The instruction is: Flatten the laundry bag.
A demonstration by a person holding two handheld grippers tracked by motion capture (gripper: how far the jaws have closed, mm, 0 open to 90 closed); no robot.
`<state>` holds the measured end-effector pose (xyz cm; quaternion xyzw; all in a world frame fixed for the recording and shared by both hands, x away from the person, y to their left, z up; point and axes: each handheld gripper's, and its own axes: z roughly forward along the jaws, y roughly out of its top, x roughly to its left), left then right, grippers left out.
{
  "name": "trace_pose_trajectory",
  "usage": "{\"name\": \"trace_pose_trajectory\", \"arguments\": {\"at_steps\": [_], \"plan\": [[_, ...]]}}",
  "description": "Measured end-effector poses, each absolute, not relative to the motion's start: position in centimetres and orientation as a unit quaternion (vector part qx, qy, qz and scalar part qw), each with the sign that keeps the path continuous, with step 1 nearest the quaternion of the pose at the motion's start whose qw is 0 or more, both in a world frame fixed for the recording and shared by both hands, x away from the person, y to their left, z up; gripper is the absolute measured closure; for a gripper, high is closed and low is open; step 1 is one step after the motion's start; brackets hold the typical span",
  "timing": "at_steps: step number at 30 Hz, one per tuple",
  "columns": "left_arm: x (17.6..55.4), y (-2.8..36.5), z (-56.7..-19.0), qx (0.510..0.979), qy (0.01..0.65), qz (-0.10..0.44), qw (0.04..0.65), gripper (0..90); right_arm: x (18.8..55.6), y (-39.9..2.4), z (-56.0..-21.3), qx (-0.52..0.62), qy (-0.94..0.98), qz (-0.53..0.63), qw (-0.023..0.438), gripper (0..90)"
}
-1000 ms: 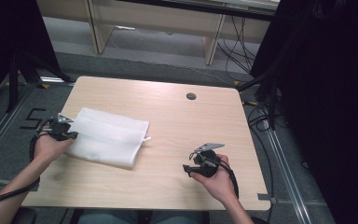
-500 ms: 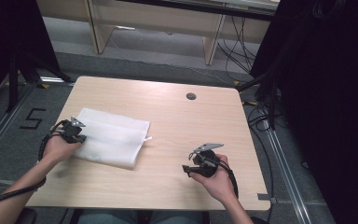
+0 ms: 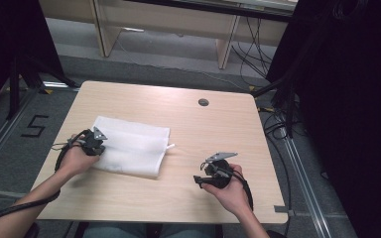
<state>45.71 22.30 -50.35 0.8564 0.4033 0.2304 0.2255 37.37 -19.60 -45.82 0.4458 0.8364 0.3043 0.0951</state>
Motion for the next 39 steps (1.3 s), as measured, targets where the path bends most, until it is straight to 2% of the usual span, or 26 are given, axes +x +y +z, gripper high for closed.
{"name": "trace_pose_trajectory", "arguments": {"at_steps": [3,4,12,25,27,29,31,34,35,39], "plan": [[45.7,22.0,-50.2,0.864,0.392,0.229,0.219,89.6,37.3,-19.6,-45.7,0.447,0.835,0.306,0.094,47.1],[45.6,21.7,-50.2,0.863,0.392,0.228,0.224,89.7,37.4,-19.6,-46.1,0.442,0.832,0.318,0.108,47.1],[45.4,20.0,-50.3,0.873,0.365,0.224,0.235,89.7,37.4,-19.5,-45.7,0.451,0.833,0.307,0.095,47.1],[45.0,17.1,-50.2,0.889,0.312,0.234,0.239,89.7,37.5,-19.7,-45.8,0.449,0.832,0.31,0.096,47.0],[44.9,16.8,-50.2,0.891,0.308,0.231,0.241,89.6,37.6,-19.7,-45.9,0.446,0.831,0.315,0.108,47.2],[44.7,16.5,-50.3,0.892,0.304,0.23,0.243,89.6,37.6,-19.7,-45.6,0.453,0.829,0.314,0.099,47.8],[44.4,16.2,-50.4,0.892,0.305,0.223,0.246,89.7,37.8,-19.6,-45.7,0.45,0.824,0.326,0.113,54.5],[44.2,15.8,-50.4,0.895,0.298,0.22,0.247,89.7,37.9,-19.4,-45.1,0.453,0.825,0.319,0.107,64.9],[44.1,15.7,-50.4,0.896,0.295,0.223,0.248,89.7,38.2,-19.3,-45.1,0.438,0.829,0.324,0.125,72.3],[43.7,15.3,-50.4,0.898,0.286,0.224,0.247,89.7,38.4,-19.0,-45.0,0.445,0.827,0.324,0.118,78.0]]}}
